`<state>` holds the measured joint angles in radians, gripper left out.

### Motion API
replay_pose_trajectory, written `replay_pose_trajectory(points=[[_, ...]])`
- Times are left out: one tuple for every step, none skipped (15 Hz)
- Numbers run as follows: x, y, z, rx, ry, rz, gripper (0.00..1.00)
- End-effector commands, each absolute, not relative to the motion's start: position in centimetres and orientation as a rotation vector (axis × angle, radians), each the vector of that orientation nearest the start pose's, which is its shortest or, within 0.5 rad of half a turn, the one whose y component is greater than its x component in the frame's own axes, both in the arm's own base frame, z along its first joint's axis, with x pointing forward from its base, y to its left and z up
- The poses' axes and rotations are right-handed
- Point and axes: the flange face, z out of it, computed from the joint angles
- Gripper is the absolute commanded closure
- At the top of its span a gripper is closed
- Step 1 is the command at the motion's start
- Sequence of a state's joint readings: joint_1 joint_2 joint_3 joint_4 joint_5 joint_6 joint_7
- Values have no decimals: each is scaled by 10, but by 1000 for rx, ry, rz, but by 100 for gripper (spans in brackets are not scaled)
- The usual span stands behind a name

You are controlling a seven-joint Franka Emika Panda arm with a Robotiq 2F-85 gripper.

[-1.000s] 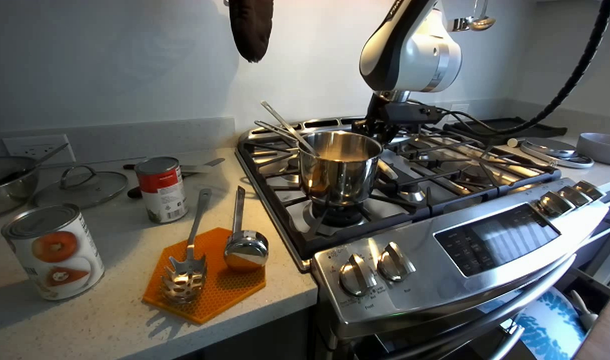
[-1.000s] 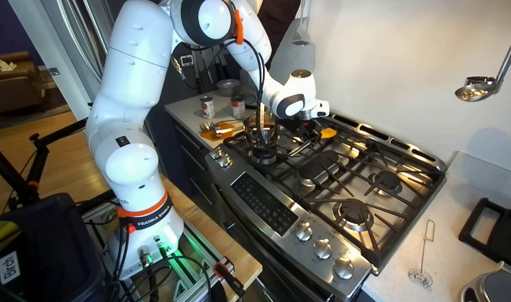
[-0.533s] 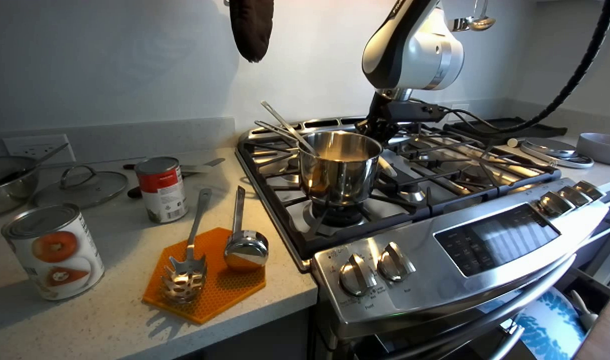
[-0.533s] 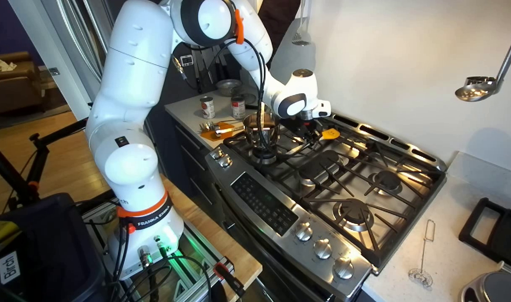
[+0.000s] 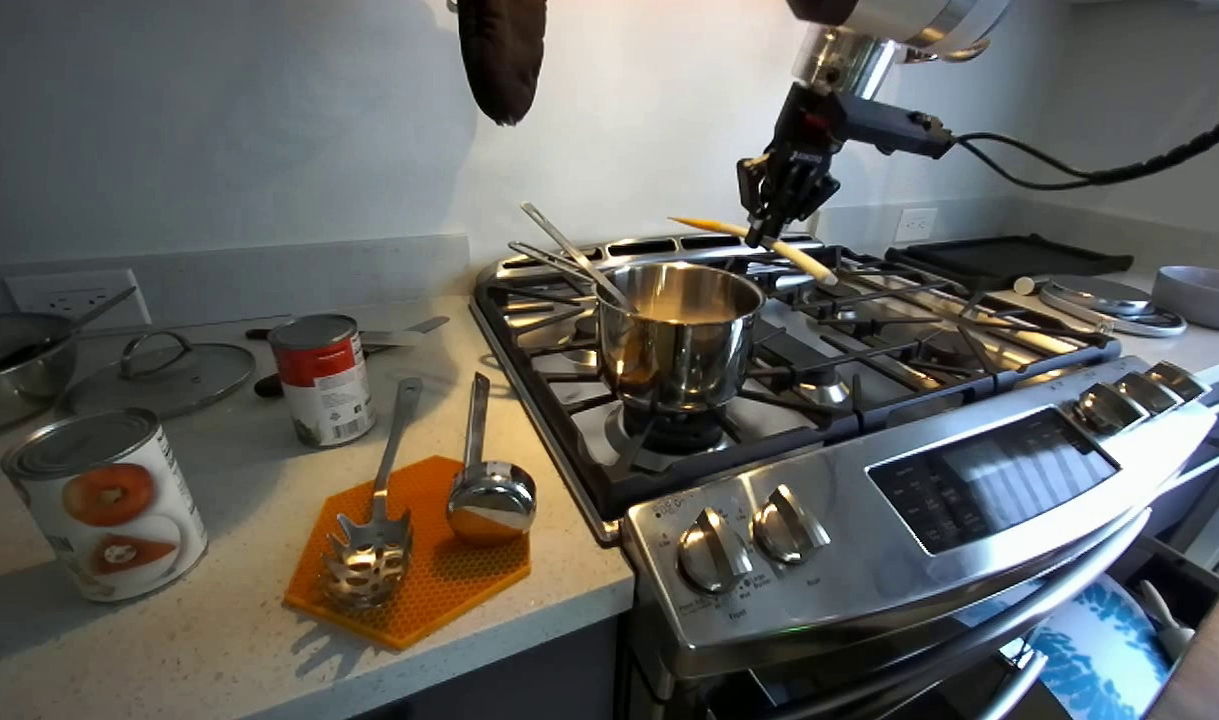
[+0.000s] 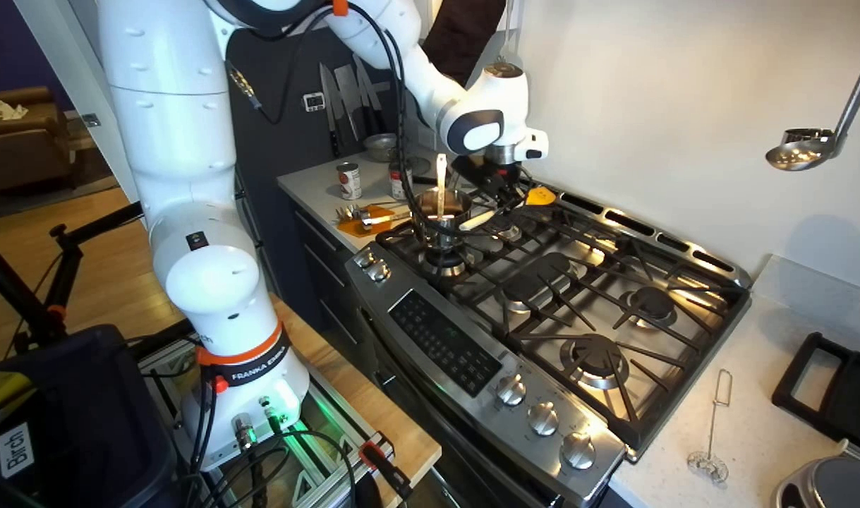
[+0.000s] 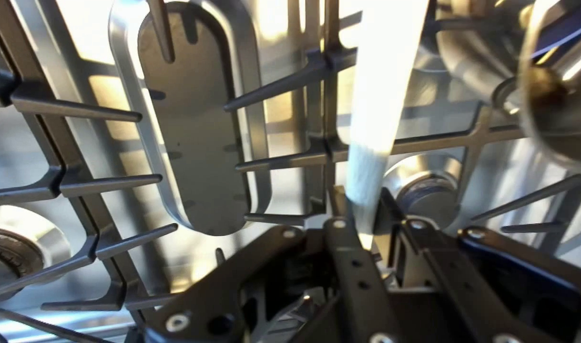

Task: Move the pot to the left and then put the orange spatula on the orange object on the counter

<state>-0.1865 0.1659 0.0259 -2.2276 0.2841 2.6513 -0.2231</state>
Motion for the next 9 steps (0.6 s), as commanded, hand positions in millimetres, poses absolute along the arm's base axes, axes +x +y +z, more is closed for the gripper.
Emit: replay_pose_trajectory(points=[[490, -71, 360, -2901, 222, -502, 96], [476, -63, 369, -2875, 218, -532, 96], [462, -54, 377, -2849, 207, -558, 96], [449, -45, 385, -2829, 182, -591, 96], [436, -35, 392, -2813, 146, -614, 96], [423, -23, 401, -2801, 100, -662, 96], [412, -10, 411, -2787, 54, -703, 96], [401, 4, 421, -2773, -1, -744, 96], [393, 19, 433, -2763, -55, -799, 96]])
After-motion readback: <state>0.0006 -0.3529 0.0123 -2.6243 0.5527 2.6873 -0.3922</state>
